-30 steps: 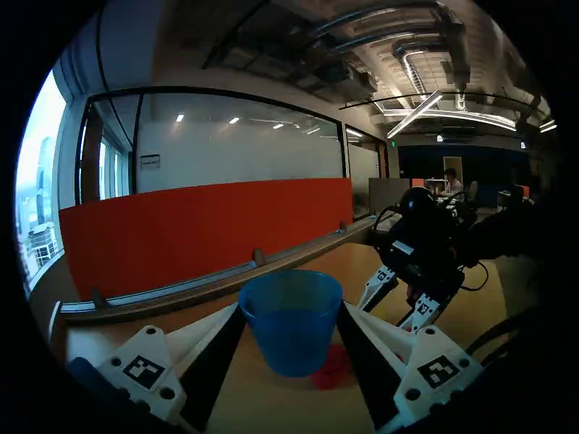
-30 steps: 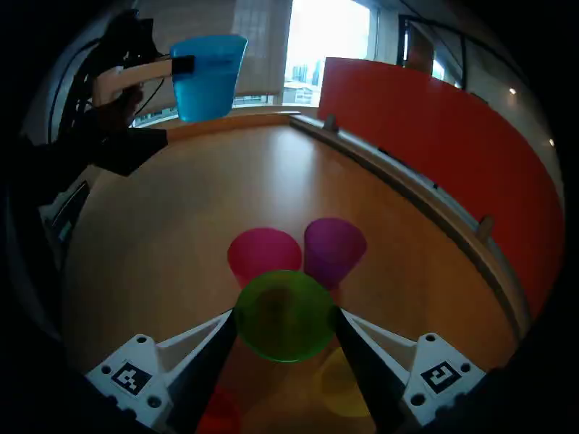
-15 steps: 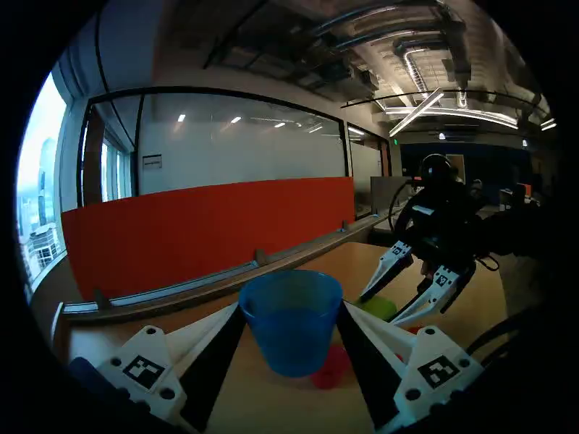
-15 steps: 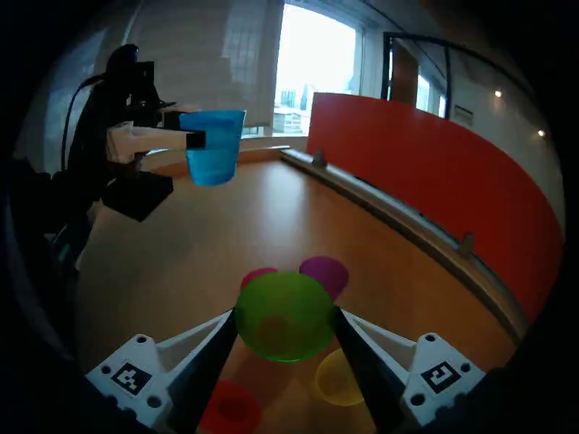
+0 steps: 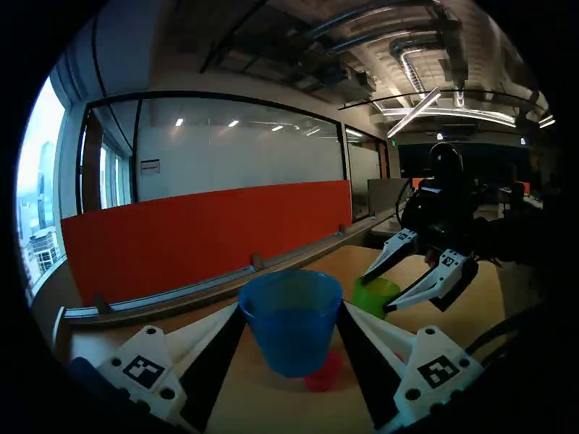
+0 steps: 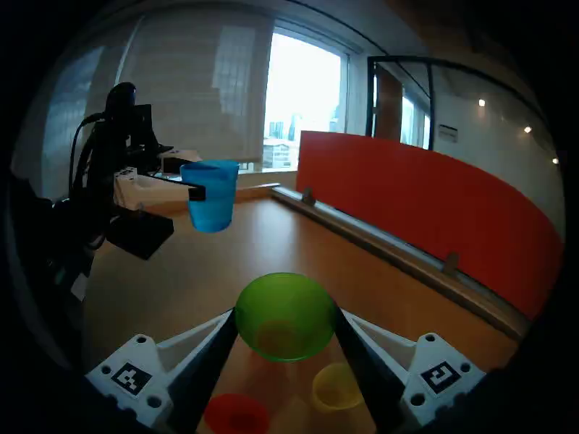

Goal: Pour water

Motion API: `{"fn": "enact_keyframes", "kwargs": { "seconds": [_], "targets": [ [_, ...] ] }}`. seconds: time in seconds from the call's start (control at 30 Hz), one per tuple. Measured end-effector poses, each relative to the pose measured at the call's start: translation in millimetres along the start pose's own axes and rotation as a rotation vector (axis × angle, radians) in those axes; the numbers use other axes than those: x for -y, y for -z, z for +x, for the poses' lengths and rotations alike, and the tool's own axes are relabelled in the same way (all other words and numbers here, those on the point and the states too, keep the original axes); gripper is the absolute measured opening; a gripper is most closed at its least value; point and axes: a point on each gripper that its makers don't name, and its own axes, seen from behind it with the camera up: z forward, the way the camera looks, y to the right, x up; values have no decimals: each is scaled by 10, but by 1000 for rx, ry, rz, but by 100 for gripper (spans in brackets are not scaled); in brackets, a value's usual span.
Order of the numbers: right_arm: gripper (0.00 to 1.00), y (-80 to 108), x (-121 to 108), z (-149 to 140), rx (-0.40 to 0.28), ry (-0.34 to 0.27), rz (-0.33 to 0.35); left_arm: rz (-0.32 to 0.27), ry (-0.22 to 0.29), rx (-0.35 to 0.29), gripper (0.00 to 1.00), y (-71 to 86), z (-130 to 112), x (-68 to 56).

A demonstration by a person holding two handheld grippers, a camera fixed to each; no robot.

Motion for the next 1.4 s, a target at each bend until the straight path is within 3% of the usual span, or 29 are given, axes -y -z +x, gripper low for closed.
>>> {"fn": "enact_keyframes", "kwargs": {
  "seconds": [0.8, 1.4],
  "targets": [
    [96, 145, 141, 487, -195, -4, -9, -10, 26, -13, 85, -13, 36, -69],
    [96, 188, 232, 753, -302, -5, -21, -25, 48, -24, 85, -25, 55, -100]
  ]
}}
